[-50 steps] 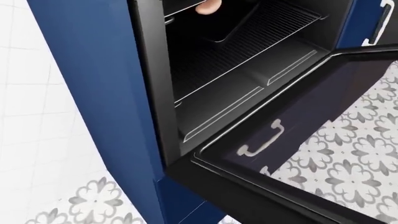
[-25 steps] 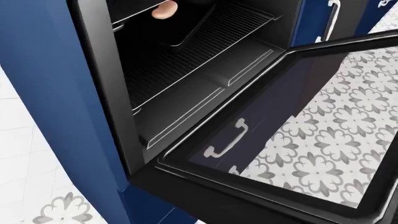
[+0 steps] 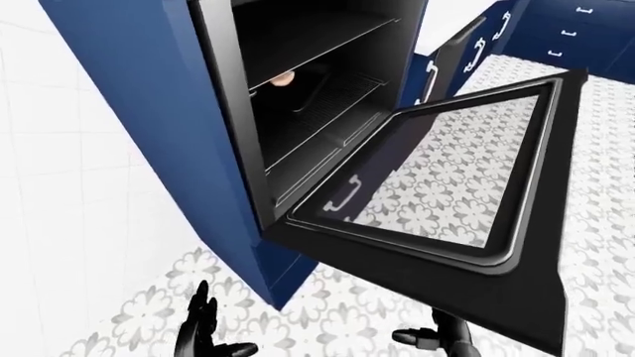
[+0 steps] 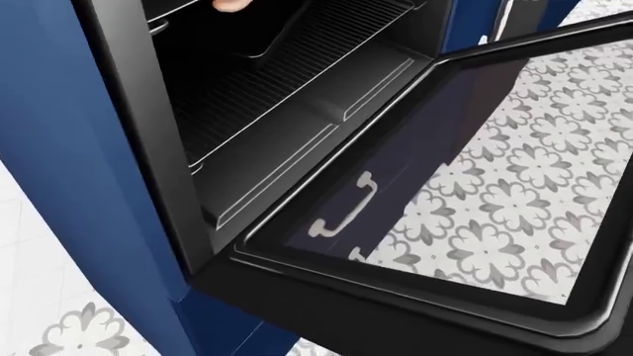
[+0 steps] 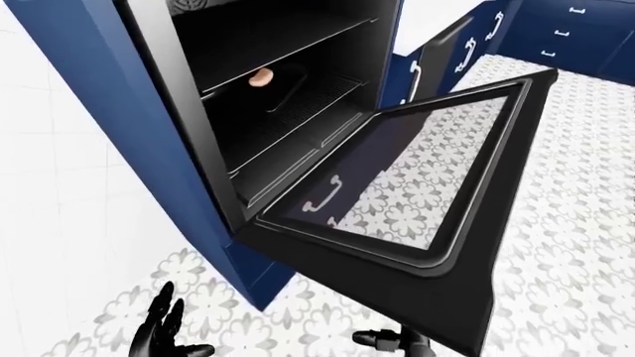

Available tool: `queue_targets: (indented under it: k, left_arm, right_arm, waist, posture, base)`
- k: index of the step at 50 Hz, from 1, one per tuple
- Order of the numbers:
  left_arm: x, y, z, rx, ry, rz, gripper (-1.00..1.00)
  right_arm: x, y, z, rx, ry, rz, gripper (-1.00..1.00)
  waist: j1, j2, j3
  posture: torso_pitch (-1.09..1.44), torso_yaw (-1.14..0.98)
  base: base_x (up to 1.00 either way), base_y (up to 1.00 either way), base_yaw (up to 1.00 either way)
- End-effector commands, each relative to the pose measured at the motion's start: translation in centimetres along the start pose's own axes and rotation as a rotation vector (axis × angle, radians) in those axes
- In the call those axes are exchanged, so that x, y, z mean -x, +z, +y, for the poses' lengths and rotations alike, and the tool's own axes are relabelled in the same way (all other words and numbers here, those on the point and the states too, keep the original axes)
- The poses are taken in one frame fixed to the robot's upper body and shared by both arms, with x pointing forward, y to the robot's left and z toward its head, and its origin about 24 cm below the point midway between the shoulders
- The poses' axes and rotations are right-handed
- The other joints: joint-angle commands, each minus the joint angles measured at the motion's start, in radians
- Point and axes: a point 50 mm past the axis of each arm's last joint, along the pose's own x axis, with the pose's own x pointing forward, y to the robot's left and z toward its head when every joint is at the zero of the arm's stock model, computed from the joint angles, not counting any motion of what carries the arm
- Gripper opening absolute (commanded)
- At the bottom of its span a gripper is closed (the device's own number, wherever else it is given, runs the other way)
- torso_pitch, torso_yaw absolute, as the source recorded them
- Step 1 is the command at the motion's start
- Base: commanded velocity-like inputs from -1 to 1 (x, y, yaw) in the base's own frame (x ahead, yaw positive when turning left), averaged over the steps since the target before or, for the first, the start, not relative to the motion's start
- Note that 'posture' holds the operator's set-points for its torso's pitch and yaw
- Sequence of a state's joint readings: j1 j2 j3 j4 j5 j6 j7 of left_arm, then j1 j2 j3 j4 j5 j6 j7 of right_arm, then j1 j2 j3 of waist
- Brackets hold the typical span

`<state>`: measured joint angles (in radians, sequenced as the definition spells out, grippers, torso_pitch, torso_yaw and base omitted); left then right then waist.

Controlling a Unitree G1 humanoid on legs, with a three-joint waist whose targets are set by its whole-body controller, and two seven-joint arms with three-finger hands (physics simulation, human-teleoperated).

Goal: Close the oven door.

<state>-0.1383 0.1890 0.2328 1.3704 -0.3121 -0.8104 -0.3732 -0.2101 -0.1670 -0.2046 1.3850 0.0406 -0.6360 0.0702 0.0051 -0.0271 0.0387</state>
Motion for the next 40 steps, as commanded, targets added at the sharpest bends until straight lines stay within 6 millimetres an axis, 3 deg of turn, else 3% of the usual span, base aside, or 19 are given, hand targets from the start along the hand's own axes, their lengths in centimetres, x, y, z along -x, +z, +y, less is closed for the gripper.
queue_targets:
  k: [1, 9, 16, 18, 21, 28, 40]
  left_arm:
    - [-0.8, 1.8, 0.6, -0.028, 0.017, -0.092, 1.00]
    - [-0.7, 2.8, 1.2, -0.070, 0.104, -0.185, 1.00]
    - [-0.5, 2.4, 1.0, -0.098, 0.046, -0.155, 1.00]
    - [-0.5, 2.2, 0.9, -0.063, 0.026, -0.148, 1.00]
    - [-0.6, 2.2, 0.7, -0.021, -0.001, -0.152, 1.00]
    - [-0.6, 2.2, 0.7, -0.007, -0.009, -0.150, 1.00]
    - [-0.7, 2.3, 0.5, 0.003, -0.028, -0.154, 1.00]
  right_arm:
    - [-0.8, 1.4, -0.2, -0.017, -0.040, -0.046, 1.00]
    - [-0.8, 2.4, -0.5, -0.016, -0.053, -0.132, 1.00]
    - [-1.0, 3.4, -0.6, -0.080, -0.022, -0.207, 1.00]
    - [-1.3, 4.3, -0.8, -0.231, 0.014, -0.258, 1.00]
    - [-1.2, 5.2, -0.6, -0.312, 0.083, -0.364, 1.00]
    - [-0.5, 4.2, -3.9, -0.472, -0.032, -0.379, 1.00]
    - [0.3, 3.0, -7.8, -0.814, -0.218, -0.417, 1.00]
  waist:
    - [0.001, 0.004, -0.020]
    - [-0.005, 0.015, -0.037]
    - [-0.008, 0.019, -0.043]
    - [-0.008, 0.020, -0.043]
    - [-0.010, 0.021, -0.044]
    - [-0.010, 0.021, -0.045]
    - [-0.011, 0.014, -0.035]
  posture:
    - [0.00, 0.00]
    - [0.00, 0.00]
    - [0.00, 0.00]
    - [0.00, 0.00]
    - [0.00, 0.00]
    - [0.00, 0.00]
    - [0.00, 0.00]
  base:
    - [0.00, 0.00, 0.00]
    - [0.00, 0.00, 0.00]
    - [0.00, 0.00, 0.00]
    - [0.00, 0.00, 0.00]
    - [0.00, 0.00, 0.00]
    - [0.00, 0.00, 0.00]
    - [0.00, 0.00, 0.00]
